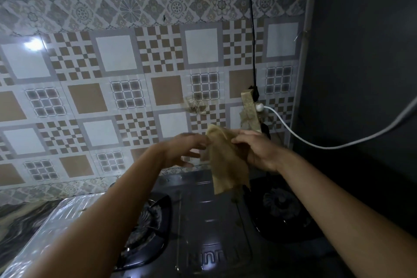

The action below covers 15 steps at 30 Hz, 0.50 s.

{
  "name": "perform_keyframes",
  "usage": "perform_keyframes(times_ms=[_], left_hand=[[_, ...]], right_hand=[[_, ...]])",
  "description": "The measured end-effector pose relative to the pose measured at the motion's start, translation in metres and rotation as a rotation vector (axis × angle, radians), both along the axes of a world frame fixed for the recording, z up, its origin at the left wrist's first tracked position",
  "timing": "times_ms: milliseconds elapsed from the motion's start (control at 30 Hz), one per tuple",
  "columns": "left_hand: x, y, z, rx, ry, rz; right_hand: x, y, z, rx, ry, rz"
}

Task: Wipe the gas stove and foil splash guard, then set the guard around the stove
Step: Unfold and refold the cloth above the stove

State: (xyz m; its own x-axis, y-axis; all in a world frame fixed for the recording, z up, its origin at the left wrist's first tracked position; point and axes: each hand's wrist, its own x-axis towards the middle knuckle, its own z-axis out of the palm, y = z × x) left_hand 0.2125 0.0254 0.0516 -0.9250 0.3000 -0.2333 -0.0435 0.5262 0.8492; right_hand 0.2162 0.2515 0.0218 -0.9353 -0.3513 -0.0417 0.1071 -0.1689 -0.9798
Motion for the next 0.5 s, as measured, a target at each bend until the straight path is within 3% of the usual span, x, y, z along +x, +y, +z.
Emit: perform_keyframes(times_ms=[67,167,333,500], left_hand=[[-0.004,0.004,-0.021,0.121,-0.125,-0.053],[-0.011,0.016,-0.035,0.175,-0.04,-0.053],[-0.025,0.042,-0.031,0.099,0.058,-0.032],[-0.038,0.065,-0.031,0.032,0.128,-0.087]], right_hand=[[-0.002,0.008,-0.007,-0.089,-0.047,-0.01],[-0.005,0.021,-0.018,-0.086,-0.095,-0.064],[-0.003,0.024,-0.051,0.238,-0.012,-0.336],[0.0,0.03,-0.077,0.156,0.104,-0.036]])
